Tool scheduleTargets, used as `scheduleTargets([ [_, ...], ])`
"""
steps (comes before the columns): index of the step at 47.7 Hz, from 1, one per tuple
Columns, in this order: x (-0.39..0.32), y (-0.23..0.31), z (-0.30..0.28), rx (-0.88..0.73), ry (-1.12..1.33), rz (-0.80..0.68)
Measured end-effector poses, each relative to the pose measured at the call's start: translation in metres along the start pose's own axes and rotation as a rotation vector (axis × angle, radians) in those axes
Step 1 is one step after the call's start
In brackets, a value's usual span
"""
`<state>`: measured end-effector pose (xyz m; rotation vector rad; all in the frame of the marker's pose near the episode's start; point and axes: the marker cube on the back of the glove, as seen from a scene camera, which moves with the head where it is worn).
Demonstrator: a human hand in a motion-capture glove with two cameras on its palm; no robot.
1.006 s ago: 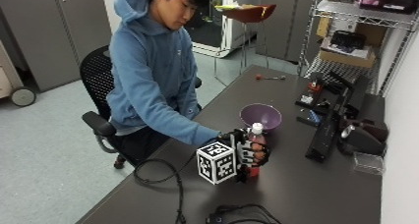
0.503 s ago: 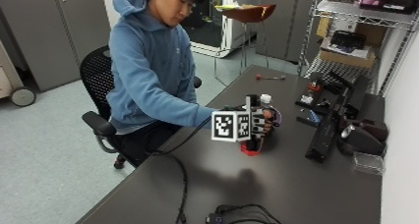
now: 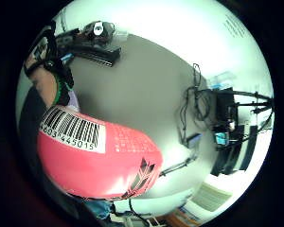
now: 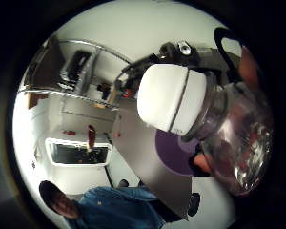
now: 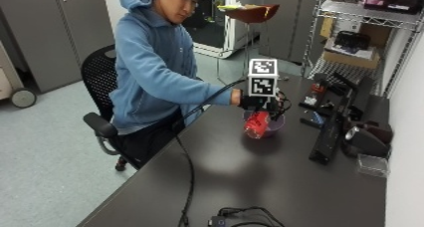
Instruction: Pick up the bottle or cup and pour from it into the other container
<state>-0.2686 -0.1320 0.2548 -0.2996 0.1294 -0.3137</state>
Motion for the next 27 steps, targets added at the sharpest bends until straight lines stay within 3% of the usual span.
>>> scheduleTargets([
  [14,-0.035,-0.008,0.014,-0.312,0.421,-0.020],
  [19,-0.037,-0.008,0.017,-0.361,0.548,-0.029],
  [23,-0.045,-0.013,0.023,-0.345,0.584,0.065],
  [27,-0.048,-0.010,0.023,-0.366,0.560,-0.006],
])
